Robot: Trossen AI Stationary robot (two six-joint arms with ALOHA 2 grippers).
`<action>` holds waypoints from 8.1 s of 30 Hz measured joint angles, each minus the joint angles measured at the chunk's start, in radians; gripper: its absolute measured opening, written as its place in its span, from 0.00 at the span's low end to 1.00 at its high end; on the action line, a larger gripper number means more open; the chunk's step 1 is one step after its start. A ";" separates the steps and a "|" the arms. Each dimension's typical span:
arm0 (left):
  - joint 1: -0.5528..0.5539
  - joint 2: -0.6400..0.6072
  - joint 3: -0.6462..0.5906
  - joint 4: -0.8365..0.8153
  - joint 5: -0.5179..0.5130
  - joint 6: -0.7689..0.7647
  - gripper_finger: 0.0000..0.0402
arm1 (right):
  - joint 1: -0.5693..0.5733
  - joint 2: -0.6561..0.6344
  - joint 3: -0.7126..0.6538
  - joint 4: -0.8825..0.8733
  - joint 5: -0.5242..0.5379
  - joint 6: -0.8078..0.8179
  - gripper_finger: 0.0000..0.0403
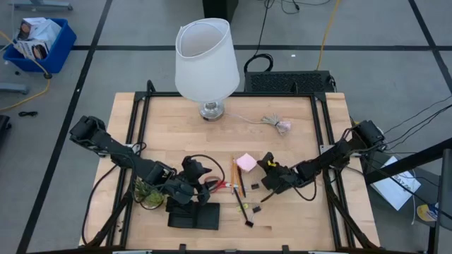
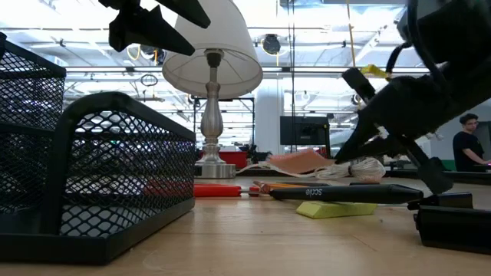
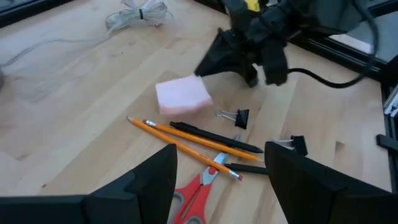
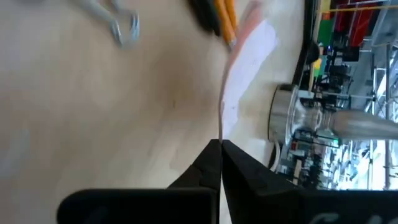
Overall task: Pick and place office supplies into organizer
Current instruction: Put the pink sticky note into the black desk organizer, then put the orange scissors into the black desk organizer
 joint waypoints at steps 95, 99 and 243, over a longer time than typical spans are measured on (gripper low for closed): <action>-0.033 -0.048 0.000 0.008 -0.139 0.068 0.61 | 0.114 0.499 0.676 0.241 -0.293 -0.649 0.07; -0.033 -0.048 0.000 0.039 -0.138 0.090 0.61 | 0.103 0.499 0.676 0.235 -0.292 -0.600 0.16; 0.367 0.178 -0.101 -0.153 0.741 0.239 0.61 | 0.018 -1.553 -0.447 -0.132 0.022 0.568 0.21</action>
